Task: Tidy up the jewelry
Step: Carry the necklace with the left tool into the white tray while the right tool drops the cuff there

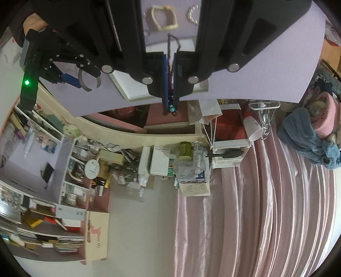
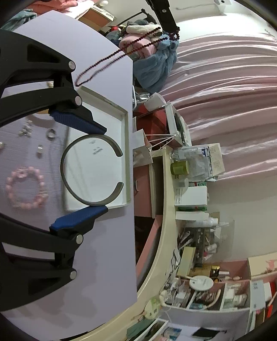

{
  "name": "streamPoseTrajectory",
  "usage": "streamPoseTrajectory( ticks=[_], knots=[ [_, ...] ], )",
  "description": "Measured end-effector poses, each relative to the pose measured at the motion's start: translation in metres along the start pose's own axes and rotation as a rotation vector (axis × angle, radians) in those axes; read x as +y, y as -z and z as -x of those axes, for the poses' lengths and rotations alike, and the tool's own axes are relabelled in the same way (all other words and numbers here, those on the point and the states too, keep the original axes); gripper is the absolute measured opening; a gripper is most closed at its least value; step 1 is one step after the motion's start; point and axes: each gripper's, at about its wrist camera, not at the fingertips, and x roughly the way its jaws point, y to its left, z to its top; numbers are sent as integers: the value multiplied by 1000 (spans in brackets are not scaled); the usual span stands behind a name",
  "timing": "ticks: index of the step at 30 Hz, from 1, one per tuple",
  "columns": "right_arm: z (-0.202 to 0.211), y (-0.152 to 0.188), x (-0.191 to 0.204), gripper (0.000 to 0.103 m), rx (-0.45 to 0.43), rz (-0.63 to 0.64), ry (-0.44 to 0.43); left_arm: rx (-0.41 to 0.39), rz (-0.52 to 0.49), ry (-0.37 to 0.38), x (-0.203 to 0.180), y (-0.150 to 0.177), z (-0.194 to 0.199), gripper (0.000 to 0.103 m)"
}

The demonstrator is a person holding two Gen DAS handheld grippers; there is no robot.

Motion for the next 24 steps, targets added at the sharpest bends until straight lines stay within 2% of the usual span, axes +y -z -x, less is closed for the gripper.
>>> streamPoseTrajectory(
  ticks=[8,16,20,23,24],
  knots=[
    [-82,-18,-15,69,97,-61,-38,25,18,-8,13,-15,-67,4],
    [-169,-12,-16,69,280,-31,66,90,39,-22,29,4,-131,4],
    [-186,-10,-19,69,336,-23,117,119,35,-31,34,15,-150,5],
    [-179,-10,-25,84,322,-50,95,136,36,-35,38,24,-162,5],
    [-172,-11,-27,84,303,-51,92,139,37,-36,40,26,-165,5]
  ],
)
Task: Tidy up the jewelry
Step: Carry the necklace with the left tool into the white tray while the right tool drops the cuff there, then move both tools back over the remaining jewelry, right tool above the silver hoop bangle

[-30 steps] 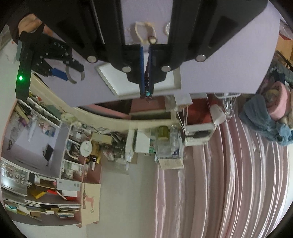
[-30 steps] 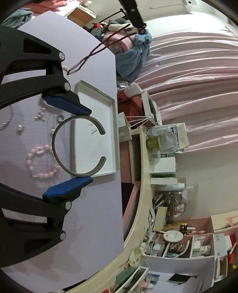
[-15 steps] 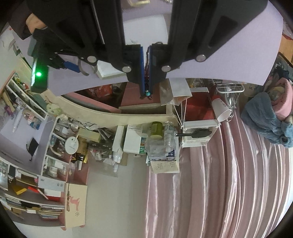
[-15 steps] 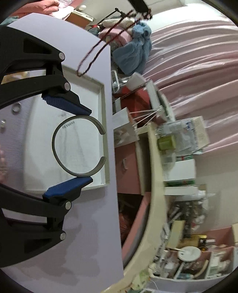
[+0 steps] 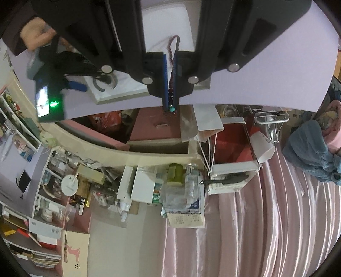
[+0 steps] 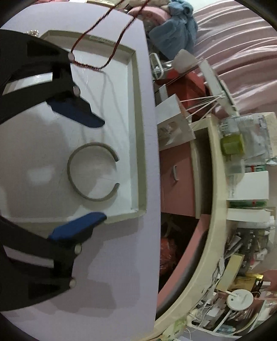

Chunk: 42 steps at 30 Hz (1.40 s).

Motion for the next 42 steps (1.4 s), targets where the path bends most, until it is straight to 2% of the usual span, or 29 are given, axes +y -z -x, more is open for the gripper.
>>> streamPoseTrajectory(
  ticks=[8,11,13,14,18,22,28,34,42],
  knots=[
    [20,-1,-19,84,-63,-24,4,11,18,-4,3,9,-24,5],
    [26,2,-25,84,-70,-39,-4,35,-3,-13,1,18,-30,9],
    [33,6,-28,84,-81,-40,-4,32,-16,-24,1,22,-27,30],
    [37,8,-29,84,-88,-42,-5,27,-16,-30,1,24,-24,35],
    [63,22,-30,84,-116,-50,-36,15,20,-24,11,32,0,42],
    [104,50,-23,84,-173,-25,-69,-31,20,-48,18,49,45,55],
    [161,123,-2,84,-237,25,-111,-105,30,-78,33,102,130,72],
    [176,198,14,84,-199,14,-129,-148,68,-98,53,155,193,80],
    [171,259,41,87,-165,14,-114,-177,117,-102,64,194,232,88]
  ],
)
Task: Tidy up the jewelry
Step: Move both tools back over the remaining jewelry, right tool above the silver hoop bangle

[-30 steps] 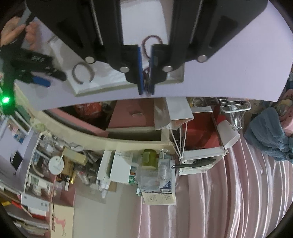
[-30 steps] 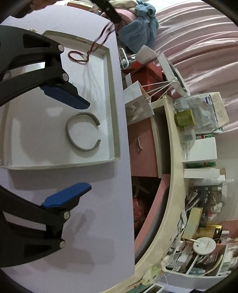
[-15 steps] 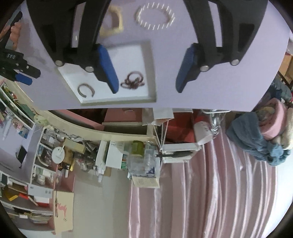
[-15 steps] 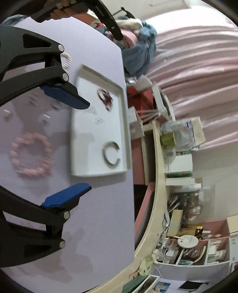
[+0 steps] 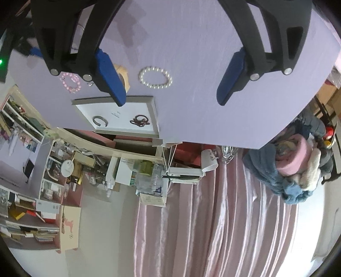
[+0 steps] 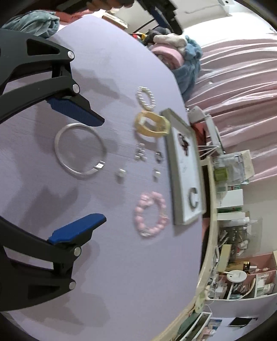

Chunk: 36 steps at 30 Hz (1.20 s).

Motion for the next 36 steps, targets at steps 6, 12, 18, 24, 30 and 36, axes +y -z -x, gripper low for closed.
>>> streamPoseTrajectory(
  ticks=[6,12,18,24,30,36],
  knots=[
    [-19,20,19,92,91,18,25,5,9,20,2,15,20,88],
    [-31,23,38,95,125,83,135,-1,-11,24,0,22,34,91],
    [-38,19,42,87,129,100,151,15,-10,30,3,24,31,91],
    [-32,20,39,71,116,118,123,63,0,25,6,31,12,91],
    [-27,18,28,71,112,87,93,135,-7,8,6,40,-24,95],
    [-21,8,13,71,96,46,76,219,-2,-27,6,48,-70,95]
  ],
)
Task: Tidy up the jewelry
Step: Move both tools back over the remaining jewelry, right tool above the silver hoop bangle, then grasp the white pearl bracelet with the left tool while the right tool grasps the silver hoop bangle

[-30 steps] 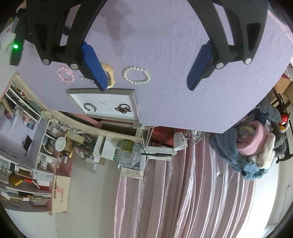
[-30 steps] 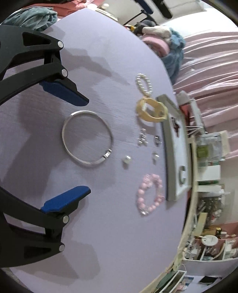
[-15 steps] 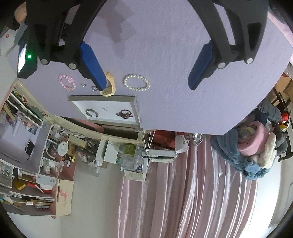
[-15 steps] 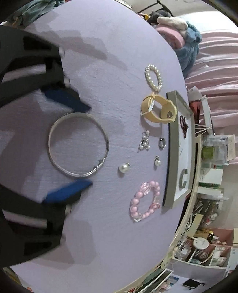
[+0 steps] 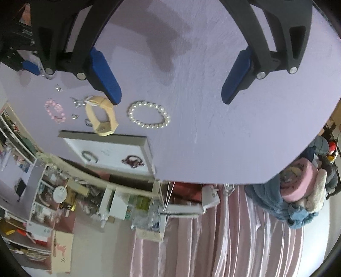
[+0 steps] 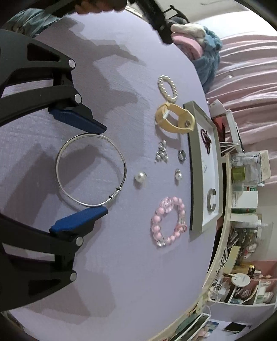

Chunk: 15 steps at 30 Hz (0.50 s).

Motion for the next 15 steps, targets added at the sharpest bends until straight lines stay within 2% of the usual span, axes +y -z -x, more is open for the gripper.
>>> streamPoseTrajectory(
  ticks=[3,5,11,13,15],
  knots=[
    [3,-5,-4,71,-12,0,-5,12,6,-30,0,-6,-19,94],
    [4,-9,-5,71,-22,6,-7,18,-1,-44,-3,-9,-31,90],
    [4,-18,-6,71,-39,23,-22,97,-68,-87,-14,-21,-79,68],
    [3,-21,-6,71,-41,27,-24,148,-45,-61,-12,-25,-92,57],
    [2,-23,-8,71,-40,24,-27,179,-18,-32,-9,-27,-102,54]
  ],
)
